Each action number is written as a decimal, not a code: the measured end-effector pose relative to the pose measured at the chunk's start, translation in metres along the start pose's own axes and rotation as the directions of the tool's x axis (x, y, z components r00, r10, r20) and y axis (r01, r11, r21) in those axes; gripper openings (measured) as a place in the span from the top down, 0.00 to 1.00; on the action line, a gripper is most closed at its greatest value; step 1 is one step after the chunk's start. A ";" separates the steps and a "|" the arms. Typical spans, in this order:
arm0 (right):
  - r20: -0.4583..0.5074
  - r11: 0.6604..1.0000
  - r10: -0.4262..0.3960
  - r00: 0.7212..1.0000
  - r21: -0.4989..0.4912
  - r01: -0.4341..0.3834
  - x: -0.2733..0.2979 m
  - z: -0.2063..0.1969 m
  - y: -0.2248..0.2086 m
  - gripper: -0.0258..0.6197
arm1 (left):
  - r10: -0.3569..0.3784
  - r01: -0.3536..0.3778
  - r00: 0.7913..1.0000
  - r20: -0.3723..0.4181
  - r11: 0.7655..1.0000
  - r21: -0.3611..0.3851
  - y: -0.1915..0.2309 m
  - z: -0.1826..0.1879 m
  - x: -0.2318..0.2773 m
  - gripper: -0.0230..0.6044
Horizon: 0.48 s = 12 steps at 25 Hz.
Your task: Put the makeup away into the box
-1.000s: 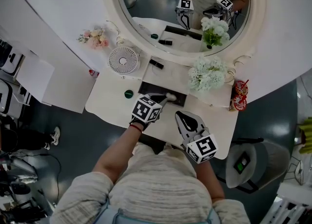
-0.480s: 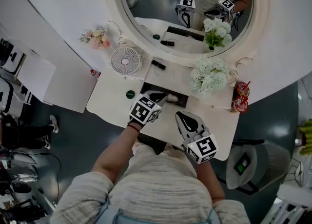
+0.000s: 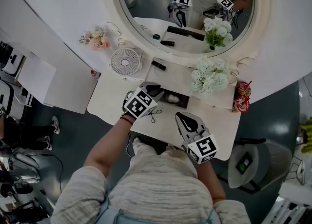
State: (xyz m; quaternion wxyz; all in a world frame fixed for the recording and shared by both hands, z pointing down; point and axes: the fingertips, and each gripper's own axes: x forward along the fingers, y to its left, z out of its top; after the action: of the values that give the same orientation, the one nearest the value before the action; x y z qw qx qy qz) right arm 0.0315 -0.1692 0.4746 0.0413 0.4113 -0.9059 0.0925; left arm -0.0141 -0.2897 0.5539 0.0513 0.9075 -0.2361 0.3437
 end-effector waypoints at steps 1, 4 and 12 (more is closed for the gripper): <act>0.000 1.000 -0.002 1.000 0.002 0.002 0.001 0.000 -0.001 0.94 | 0.000 0.000 1.000 -0.006 1.000 0.017 0.003 -0.001 0.001 0.82; 0.000 1.000 -0.004 1.000 0.004 0.004 0.003 -0.001 -0.002 0.94 | 0.001 0.000 1.000 -0.017 0.997 0.073 0.012 -0.001 0.005 0.78; -0.006 1.000 -0.021 1.000 0.019 0.021 0.011 -0.001 -0.006 0.94 | -0.038 0.047 0.998 -0.046 0.976 0.214 0.028 0.013 0.014 0.72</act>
State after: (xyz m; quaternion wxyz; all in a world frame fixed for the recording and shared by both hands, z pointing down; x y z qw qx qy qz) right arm 0.0287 -0.1805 0.4783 0.0408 0.4210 -0.9004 0.1021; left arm -0.0100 -0.3228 0.5515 -0.0352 0.9052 -0.1770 0.3848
